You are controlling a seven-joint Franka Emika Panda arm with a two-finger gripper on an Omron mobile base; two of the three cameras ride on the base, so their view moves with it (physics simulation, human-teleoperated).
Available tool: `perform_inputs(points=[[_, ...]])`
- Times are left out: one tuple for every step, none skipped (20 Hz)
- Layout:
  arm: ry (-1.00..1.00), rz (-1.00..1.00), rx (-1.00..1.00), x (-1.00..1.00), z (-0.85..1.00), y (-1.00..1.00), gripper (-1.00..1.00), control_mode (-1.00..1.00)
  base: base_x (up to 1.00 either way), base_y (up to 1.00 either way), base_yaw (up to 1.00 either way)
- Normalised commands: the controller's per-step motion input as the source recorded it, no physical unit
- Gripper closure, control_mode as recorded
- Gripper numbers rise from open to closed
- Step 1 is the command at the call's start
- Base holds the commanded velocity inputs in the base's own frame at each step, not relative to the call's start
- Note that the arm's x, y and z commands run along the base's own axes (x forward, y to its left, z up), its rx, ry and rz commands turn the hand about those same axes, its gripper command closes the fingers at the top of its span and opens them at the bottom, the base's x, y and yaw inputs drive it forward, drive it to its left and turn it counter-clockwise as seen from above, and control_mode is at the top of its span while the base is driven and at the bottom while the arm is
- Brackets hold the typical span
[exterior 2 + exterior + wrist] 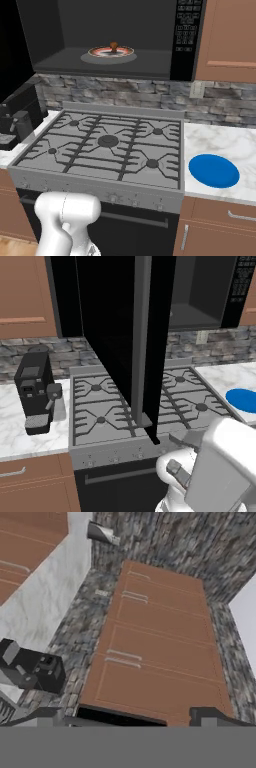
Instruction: Pick the chicken drumstick from the counter and place it in the microwave. Then turn on the microwave.
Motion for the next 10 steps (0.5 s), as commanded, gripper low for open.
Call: perform_inputs(points=[[0.0, -0.18, 0.05, 0.36, -0.07, 0.18, -1.0, -1.0, 0.0, 0.0, 0.0], [0.0, -0.16, 0.08, 0.37, -0.07, 0.13, -1.0, -1.0, 0.0, 0.0, 0.0], [0.0, -0.16, 0.09, 0.37, -0.08, 0.14, -1.0, -1.0, 0.0, 0.0, 0.0], [0.0, -0.14, 0.11, 0.34, -0.09, 0.12, -1.0, -1.0, 0.0, 0.0, 0.0], [0.0, -0.13, 0.11, 0.31, -0.1, 0.14, -1.0, -1.0, 0.0, 0.0, 0.0], [0.0, -0.09, 0.12, 0.29, -0.1, 0.14, -1.0, -1.0, 0.0, 0.0, 0.0], [0.0, -0.08, 0.12, 0.31, -0.11, 0.14, -1.0, -1.0, 0.0, 0.0, 0.0], [0.0, -0.07, 0.09, 0.32, -0.11, 0.22, -1.0, -1.0, 0.0, 0.0, 0.0], [0.0, -0.07, 0.05, 0.34, -0.14, 0.29, -1.0, -1.0, 0.0, 0.0, 0.0], [0.0, -0.03, 0.04, 0.28, -0.12, 0.32, -1.0, -1.0, 0.0, 0.0, 0.0]])
